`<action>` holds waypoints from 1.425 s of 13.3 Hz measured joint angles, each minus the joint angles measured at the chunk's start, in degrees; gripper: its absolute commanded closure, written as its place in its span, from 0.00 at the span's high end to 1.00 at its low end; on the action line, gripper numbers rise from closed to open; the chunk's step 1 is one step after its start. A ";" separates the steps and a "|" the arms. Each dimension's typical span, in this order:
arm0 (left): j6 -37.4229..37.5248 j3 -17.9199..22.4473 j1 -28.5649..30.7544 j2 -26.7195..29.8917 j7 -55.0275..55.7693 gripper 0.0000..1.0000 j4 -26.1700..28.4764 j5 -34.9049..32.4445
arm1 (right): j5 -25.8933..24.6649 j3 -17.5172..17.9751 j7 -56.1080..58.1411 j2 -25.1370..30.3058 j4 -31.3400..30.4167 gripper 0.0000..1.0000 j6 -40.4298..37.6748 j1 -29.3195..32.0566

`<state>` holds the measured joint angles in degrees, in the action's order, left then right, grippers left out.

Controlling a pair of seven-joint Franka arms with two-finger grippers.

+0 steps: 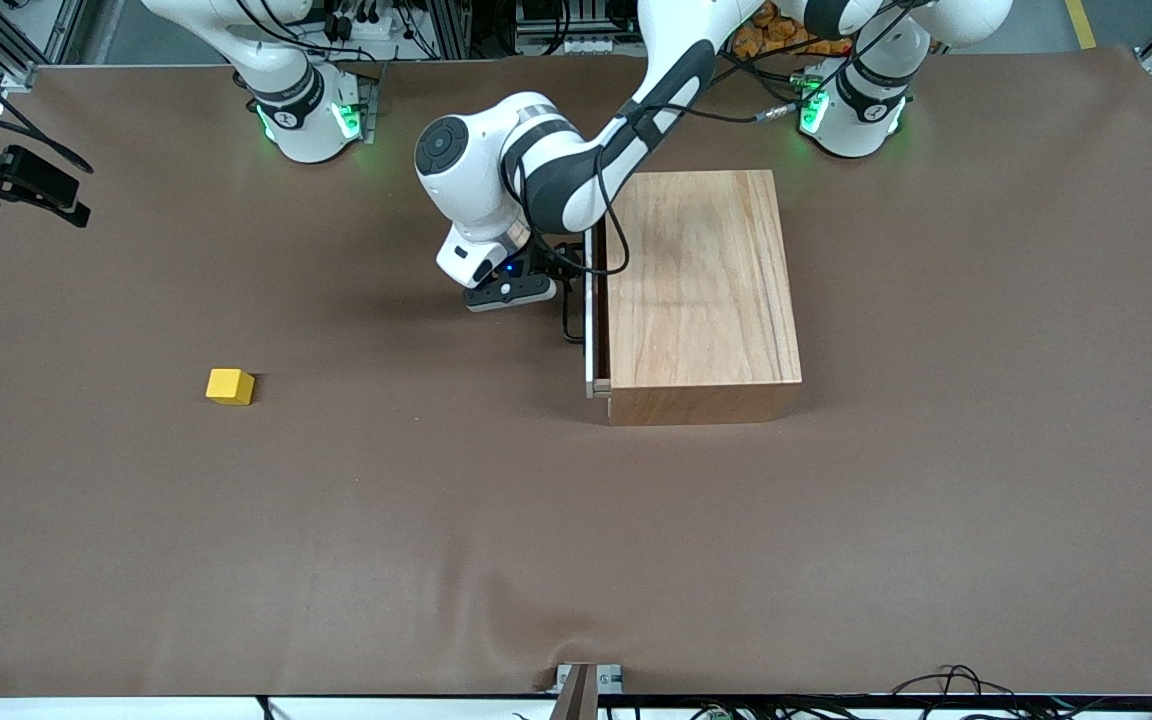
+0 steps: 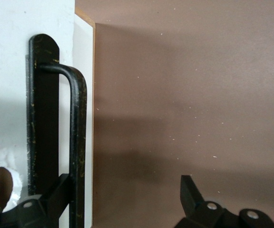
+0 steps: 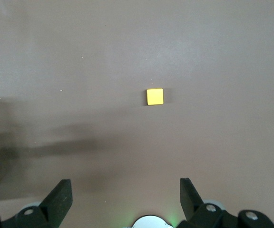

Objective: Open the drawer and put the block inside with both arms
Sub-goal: 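Pull the drawer handle outward with the left gripper to open it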

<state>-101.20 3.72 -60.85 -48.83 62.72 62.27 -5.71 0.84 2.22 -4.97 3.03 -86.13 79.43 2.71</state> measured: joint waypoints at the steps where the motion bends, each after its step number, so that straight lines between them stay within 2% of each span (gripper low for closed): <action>1: -0.18 0.00 -0.01 0.00 0.00 1.00 0.00 0.00 | 0.00 0.00 0.00 0.00 0.00 1.00 0.00 0.00; 19: -7.57 -0.33 -1.33 -0.14 0.00 1.00 -0.07 0.00 | 0.00 0.00 0.00 0.00 0.00 1.00 -0.17 0.00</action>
<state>-108.77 3.39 -62.18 -48.97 62.72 62.20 -5.71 0.85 2.22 -4.97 3.03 -86.13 79.26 2.71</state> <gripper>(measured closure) 0.000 0.000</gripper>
